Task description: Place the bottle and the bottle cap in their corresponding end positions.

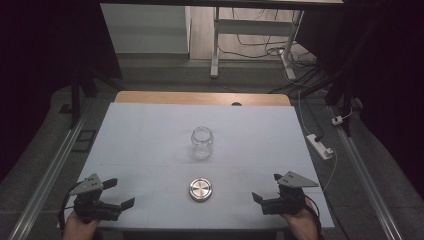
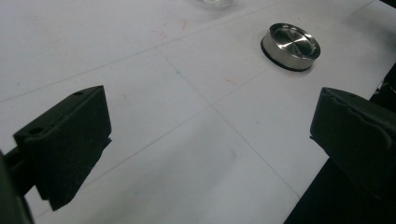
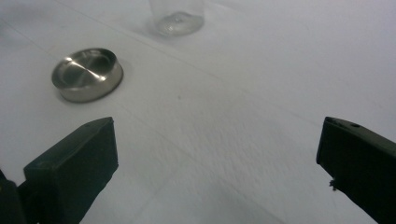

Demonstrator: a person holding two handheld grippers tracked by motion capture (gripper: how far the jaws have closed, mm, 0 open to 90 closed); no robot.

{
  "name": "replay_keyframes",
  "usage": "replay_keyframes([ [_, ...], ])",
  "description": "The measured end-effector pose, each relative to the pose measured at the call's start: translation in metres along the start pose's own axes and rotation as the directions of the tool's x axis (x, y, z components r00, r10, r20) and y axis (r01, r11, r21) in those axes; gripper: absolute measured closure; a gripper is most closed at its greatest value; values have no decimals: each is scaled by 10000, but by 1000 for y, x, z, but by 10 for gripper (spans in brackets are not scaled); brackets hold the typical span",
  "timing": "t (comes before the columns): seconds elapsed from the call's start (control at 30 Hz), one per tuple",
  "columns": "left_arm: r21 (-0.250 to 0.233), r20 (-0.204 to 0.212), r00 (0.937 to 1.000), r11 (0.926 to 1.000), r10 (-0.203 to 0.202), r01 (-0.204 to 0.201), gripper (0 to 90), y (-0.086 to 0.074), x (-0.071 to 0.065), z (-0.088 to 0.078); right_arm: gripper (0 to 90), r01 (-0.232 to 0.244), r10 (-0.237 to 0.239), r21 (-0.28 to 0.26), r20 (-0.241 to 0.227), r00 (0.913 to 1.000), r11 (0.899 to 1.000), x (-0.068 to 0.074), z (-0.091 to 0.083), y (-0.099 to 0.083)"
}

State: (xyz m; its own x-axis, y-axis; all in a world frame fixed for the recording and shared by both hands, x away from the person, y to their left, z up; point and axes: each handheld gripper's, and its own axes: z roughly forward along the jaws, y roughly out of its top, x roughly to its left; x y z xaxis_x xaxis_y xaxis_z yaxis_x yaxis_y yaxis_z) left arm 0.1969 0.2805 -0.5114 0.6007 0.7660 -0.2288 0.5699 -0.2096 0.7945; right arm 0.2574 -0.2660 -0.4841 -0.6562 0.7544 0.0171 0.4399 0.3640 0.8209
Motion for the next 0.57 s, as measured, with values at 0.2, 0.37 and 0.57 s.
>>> replay_keyframes([
  [0.2, 337, -536, 9985, 9994, -64, 82, 0, -11, 0, -5, 0, -363, 353, 372, 262, 9990, 9987, -5, -8, -14],
  [0.37, 785, -953, 9954, 9968, -42, 117, 0, -19, -3, -7, 0, -552, 531, 695, 317, 9981, 9961, -8, -12, -21],
  [0.57, 878, -969, 9951, 9958, -180, 266, 0, -19, -1, -7, 0, -751, 729, 650, 366, 9967, 9951, -8, -17, -23],
])
